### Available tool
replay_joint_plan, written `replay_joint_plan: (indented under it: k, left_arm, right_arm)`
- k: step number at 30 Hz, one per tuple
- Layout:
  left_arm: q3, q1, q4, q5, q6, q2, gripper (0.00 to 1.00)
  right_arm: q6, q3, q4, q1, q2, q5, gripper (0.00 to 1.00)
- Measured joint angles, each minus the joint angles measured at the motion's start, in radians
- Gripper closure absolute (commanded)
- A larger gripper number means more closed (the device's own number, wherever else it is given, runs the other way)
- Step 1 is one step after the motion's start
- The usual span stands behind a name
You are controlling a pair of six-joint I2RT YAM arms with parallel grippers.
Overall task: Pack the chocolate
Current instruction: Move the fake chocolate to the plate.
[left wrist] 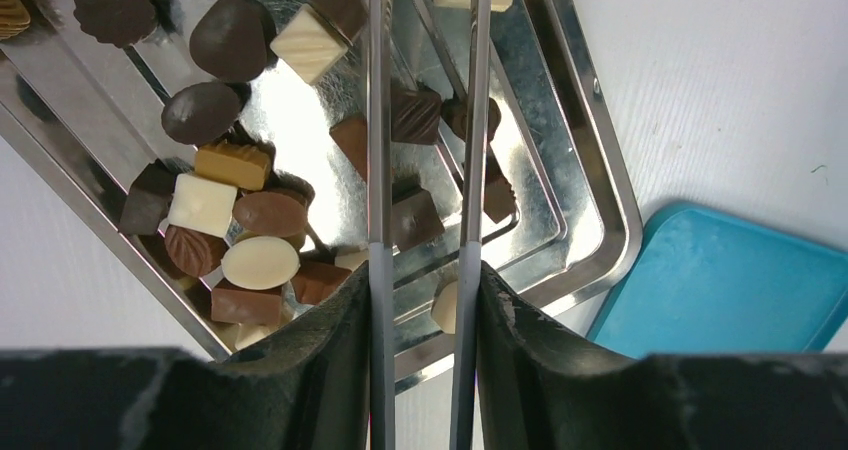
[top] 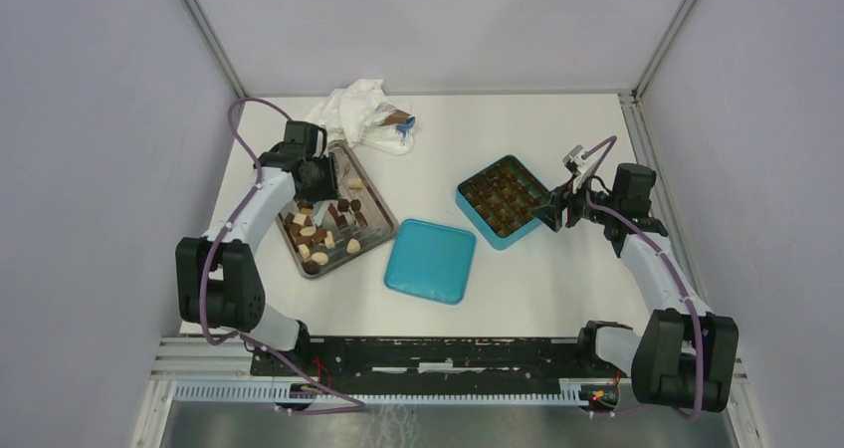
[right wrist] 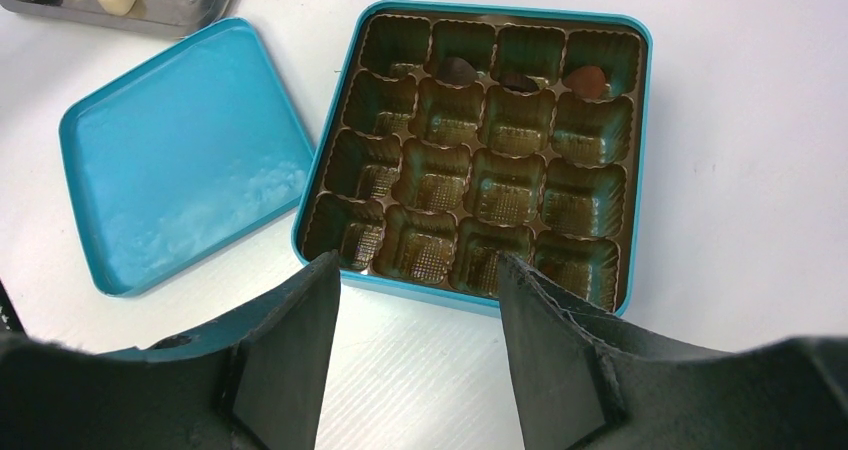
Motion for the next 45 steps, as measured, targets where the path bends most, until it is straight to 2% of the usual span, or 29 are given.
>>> replay_joint_plan:
  k: [8, 21, 34, 45]
  left_arm:
    - [0.028, 0.032, -0.002, 0.027, 0.000, 0.073, 0.66]
    - [0.044, 0.029, -0.006, 0.085, 0.000, 0.116, 0.68]
    - [-0.011, 0.001, -0.045, 0.091, 0.000, -0.006, 0.68]
    - [-0.024, 0.000, -0.055, 0.088, 0.000, -0.027, 0.67]
  right_arm:
    - [0.000, 0.000, 0.000, 0.000, 0.000, -0.005, 0.35]
    - [0.000, 0.000, -0.004, 0.000, 0.000, -0.012, 0.35]
    - [0.000, 0.000, -0.004, 0.000, 0.003, -0.012, 0.35]
    - [-0.001, 0.000, -0.004, 0.000, 0.005, -0.012, 0.35]
